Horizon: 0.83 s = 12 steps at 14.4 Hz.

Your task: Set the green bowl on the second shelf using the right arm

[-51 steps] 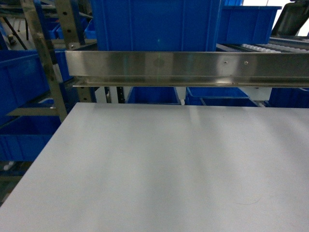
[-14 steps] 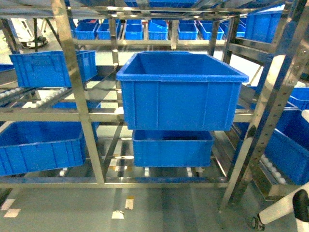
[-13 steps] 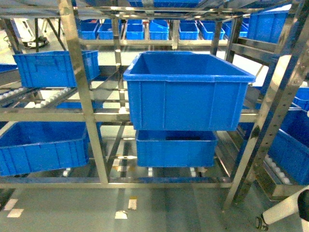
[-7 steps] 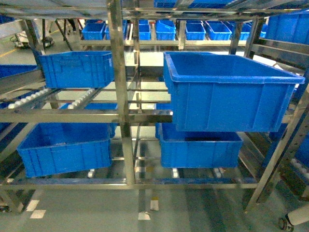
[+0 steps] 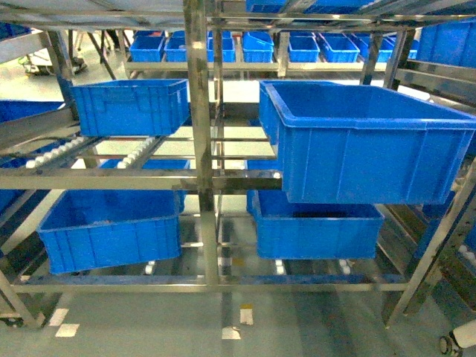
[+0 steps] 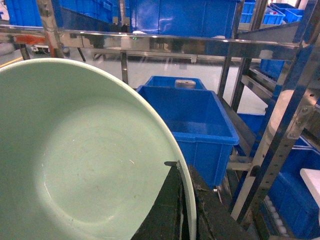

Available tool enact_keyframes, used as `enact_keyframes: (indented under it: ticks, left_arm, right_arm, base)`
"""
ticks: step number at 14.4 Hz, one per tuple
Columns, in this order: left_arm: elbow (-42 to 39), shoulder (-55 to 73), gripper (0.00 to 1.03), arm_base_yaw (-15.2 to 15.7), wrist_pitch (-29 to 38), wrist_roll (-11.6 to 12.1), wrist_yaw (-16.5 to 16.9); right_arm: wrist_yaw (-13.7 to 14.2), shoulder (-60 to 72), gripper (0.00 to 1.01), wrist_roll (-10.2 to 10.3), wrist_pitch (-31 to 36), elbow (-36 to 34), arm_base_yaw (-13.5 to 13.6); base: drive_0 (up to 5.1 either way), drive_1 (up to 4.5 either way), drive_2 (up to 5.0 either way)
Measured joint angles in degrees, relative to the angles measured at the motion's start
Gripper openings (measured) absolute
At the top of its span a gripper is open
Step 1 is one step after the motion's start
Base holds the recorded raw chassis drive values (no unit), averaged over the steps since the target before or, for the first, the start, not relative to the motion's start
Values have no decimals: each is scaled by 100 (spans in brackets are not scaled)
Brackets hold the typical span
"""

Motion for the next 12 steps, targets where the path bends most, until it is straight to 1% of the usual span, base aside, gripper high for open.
enact_keyframes:
  ticks: [1,2,12]
  left_arm:
    - [0,0,98,0,0,0,0]
    - [0,0,98,0,-2,0,0]
    - [0,0,98,0,-9,0,4]
  right_arm:
    - [0,0,2,0,-2,0,0]
    - [0,2,2,0,-4,0,0]
    - [2,-4,2,0,0,-2,0]
  base:
    - [0,0,0]
    - [0,244,-244]
    - [-6,427,-439]
